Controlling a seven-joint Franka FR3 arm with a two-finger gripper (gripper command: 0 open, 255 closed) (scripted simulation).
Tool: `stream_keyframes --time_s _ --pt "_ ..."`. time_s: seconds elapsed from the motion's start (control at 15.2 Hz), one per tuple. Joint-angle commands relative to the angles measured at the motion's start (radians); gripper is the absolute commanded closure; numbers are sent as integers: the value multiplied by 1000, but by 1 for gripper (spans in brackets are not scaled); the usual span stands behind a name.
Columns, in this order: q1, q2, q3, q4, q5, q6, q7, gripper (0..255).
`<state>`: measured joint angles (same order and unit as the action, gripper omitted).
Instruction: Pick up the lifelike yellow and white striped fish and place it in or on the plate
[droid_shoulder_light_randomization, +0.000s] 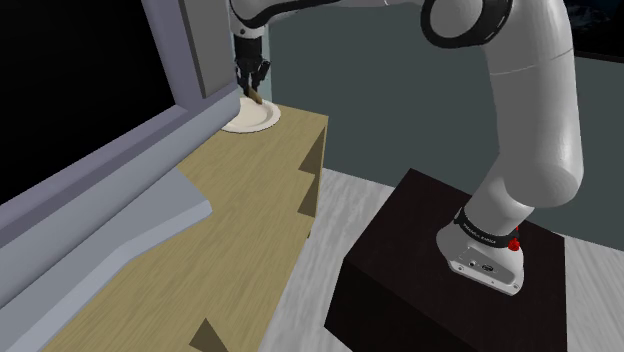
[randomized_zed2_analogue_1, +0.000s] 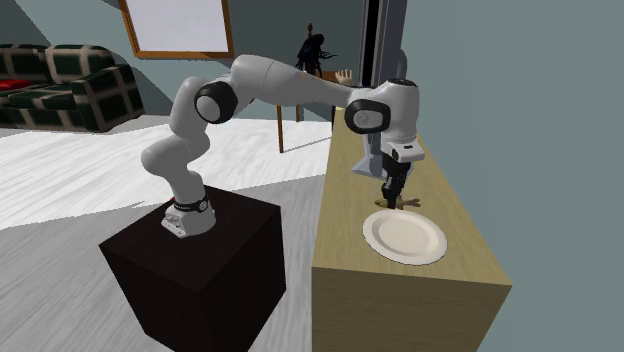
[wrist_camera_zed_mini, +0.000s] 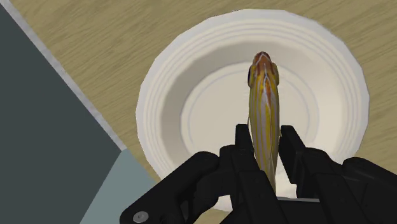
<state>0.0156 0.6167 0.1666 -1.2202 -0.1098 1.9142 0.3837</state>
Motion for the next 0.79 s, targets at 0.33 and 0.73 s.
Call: stream_keyframes --time_s 0.33,0.73 --pt "16 175 -11 237 -12 -61 -15 255" --pt "11 181 -13 166 -14 15 -11 255"
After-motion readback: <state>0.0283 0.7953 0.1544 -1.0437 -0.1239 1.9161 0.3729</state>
